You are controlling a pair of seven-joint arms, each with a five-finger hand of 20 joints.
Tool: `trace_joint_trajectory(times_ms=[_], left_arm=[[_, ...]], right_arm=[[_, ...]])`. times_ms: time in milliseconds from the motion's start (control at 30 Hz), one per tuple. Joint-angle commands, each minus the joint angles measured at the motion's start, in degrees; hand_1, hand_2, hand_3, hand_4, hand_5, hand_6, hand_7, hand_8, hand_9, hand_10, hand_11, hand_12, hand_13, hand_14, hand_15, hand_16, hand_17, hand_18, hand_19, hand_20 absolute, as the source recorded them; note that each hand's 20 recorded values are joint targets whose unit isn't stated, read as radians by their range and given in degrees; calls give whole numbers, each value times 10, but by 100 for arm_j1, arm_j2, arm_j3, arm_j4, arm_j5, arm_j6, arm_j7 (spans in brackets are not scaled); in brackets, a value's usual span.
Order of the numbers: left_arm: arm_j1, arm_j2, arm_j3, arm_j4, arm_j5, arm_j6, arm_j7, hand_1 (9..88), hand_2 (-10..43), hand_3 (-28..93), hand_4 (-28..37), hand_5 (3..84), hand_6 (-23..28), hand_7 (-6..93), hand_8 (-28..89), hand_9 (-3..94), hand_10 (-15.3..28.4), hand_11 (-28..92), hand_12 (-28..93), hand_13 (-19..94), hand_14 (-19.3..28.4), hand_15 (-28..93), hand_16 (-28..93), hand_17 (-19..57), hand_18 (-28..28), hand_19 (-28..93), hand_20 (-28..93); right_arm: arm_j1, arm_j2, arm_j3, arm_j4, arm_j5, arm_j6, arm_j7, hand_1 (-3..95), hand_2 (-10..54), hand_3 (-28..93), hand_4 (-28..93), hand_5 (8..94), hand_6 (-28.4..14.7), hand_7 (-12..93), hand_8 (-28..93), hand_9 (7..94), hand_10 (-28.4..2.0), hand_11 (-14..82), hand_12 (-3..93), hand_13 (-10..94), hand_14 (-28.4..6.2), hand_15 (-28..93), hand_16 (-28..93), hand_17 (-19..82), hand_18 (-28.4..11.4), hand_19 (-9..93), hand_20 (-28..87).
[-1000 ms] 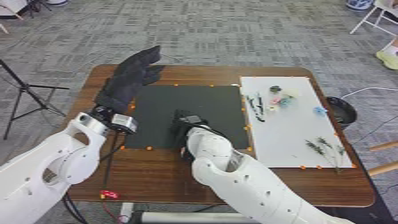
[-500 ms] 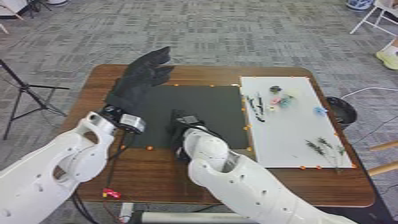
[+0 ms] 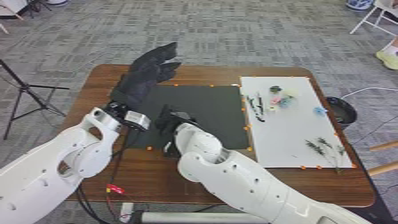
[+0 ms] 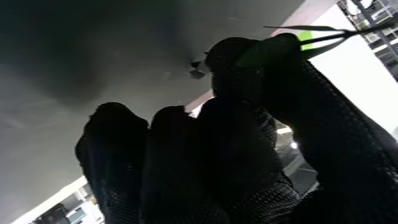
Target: Arrange flowers
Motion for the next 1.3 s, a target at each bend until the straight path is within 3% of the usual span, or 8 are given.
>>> trace_joint_trajectory(times_ms=[33,133,300,500,800,967,1100,1300], left_arm=[[-86,-148,0,1,5,-18,60,284,-54,654,-255,229,16,168,-81,172,96,138,190,159,126,242,63,-106,192,362,122],[-96,-196,3,34,-1,-55,48,284,-54,653,-254,228,16,169,-81,172,96,138,190,159,126,242,63,-106,192,362,122],[-105,-190,16,17,-10,-24,152,284,-54,652,-254,229,16,168,-82,172,96,137,191,159,126,242,63,-106,192,362,122],[-79,-204,-4,16,-12,-60,172,283,-55,655,-254,229,17,169,-82,172,95,138,192,159,126,241,63,-106,191,361,122],[-51,-194,-9,-3,-23,-36,218,284,-55,654,-255,229,17,168,-82,173,95,138,192,159,126,239,64,-106,191,361,122],[-87,-195,40,-15,-30,-8,289,283,-55,654,-255,229,17,168,-81,172,96,137,191,159,126,239,64,-106,192,361,123],[-76,-248,12,24,-16,-101,214,284,-54,654,-255,230,17,166,-81,172,96,137,191,159,126,239,64,-106,192,361,123],[-30,-230,-24,8,-19,-94,236,285,-54,654,-254,229,17,167,-81,172,96,136,191,159,126,239,63,-106,192,361,123]], right_arm=[[4,-215,-20,70,-145,-47,34,366,-10,841,-66,736,18,577,282,920,-54,656,502,890,-55,799,378,660,-169,932,744],[-54,-223,-14,105,-148,-106,39,367,-9,840,-67,737,17,575,281,920,-54,654,502,890,-54,798,378,660,-169,932,744],[-139,-256,-105,128,-235,-170,6,374,-9,835,-74,735,17,573,278,918,-53,650,501,889,-55,797,380,659,-170,932,744],[-295,-250,-116,80,-431,-269,-183,379,-6,827,-78,732,14,570,274,916,-53,647,501,885,-55,797,382,656,-168,932,743],[-260,-226,-264,78,-412,306,-625,387,-6,823,-90,727,10,568,272,910,-55,645,502,879,-58,797,381,648,-168,932,741],[-123,-269,-328,194,-613,339,-494,386,-6,824,-88,727,13,569,269,911,-55,646,500,880,-56,798,380,648,-167,932,741],[-11,-205,-358,336,-625,555,-227,386,-7,824,-87,726,13,570,267,911,-55,646,498,880,-55,798,379,648,-167,932,739],[8,-208,-358,415,-696,642,-136,385,-7,824,-85,727,13,570,265,911,-55,646,497,881,-56,798,378,649,-168,932,738]])
